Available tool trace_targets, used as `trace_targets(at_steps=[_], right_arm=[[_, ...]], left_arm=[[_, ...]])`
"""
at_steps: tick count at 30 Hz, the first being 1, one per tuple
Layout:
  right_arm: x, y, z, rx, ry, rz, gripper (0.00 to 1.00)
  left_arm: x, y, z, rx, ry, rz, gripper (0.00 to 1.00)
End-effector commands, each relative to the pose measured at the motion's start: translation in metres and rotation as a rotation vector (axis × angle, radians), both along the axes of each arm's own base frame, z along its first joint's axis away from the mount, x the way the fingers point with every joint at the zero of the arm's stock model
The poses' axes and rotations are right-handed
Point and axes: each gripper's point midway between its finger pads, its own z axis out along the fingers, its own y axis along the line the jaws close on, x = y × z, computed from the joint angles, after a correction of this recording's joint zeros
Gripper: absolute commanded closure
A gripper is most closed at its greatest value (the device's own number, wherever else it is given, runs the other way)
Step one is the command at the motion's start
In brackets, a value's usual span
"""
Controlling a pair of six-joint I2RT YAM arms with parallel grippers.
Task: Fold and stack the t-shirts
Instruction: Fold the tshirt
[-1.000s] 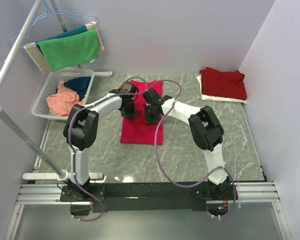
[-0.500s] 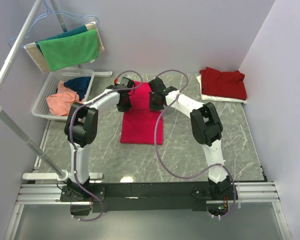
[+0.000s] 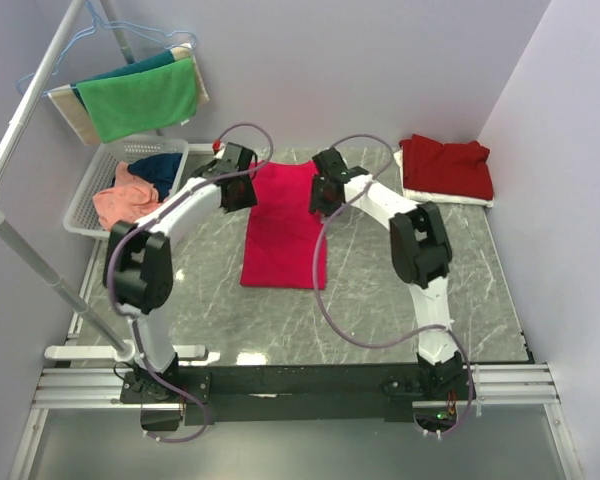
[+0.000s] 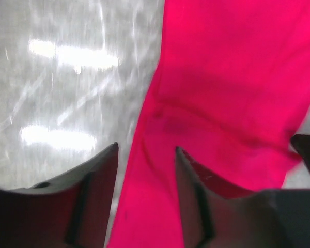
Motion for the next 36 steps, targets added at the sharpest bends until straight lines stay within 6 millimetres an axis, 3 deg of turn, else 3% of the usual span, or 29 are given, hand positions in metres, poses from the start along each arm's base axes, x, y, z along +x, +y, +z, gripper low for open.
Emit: trace_targets(at_steps=[1, 2, 3, 4, 9, 10, 11, 19, 25, 36], right_arm=[[-0.023, -0.019, 0.06, 0.017, -0.097, -0.001, 0.38], [-0.038, -0.023, 0.059, 0.02, -0.08, 0.006, 0.36], [-0.044, -0.024, 0.059, 0.029, -0.074, 0.013, 0.35], [-0.05, -0.024, 0.058, 0.038, -0.076, 0.02, 0.35], [-0.1, -0.022, 0.051, 0.143, -0.024, 0.086, 0.34], [-0.103, -0.021, 0.059, 0.17, -0.052, 0.092, 0.35], [-0.116, -0.023, 0.046, 0.171, -0.02, 0.098, 0.35], [-0.172, -0.023, 0.016, 0.231, 0.036, 0.159, 0.42], [-0.187, -0.01, 0.005, 0.321, 0.05, 0.203, 0.43], [-0.195, 0.003, -0.012, 0.378, 0.096, 0.214, 0.48]], left_arm=[[-0.042, 0.002, 0.016, -0.115, 0.015, -0.054, 0.43], [-0.047, 0.002, 0.015, -0.141, 0.013, -0.059, 0.42], [-0.061, 0.005, 0.001, -0.152, 0.047, -0.057, 0.4], [-0.068, 0.003, 0.009, -0.193, 0.035, -0.071, 0.41], [-0.102, -0.003, -0.009, -0.29, 0.064, -0.133, 0.51], [-0.108, -0.008, -0.012, -0.324, 0.078, -0.153, 0.51], [-0.12, -0.007, -0.026, -0.334, 0.113, -0.154, 0.51], [-0.146, -0.016, -0.051, -0.465, 0.152, -0.184, 0.51], [-0.152, -0.014, -0.062, -0.471, 0.176, -0.163, 0.52], [-0.16, -0.006, -0.082, -0.443, 0.25, -0.123, 0.56]])
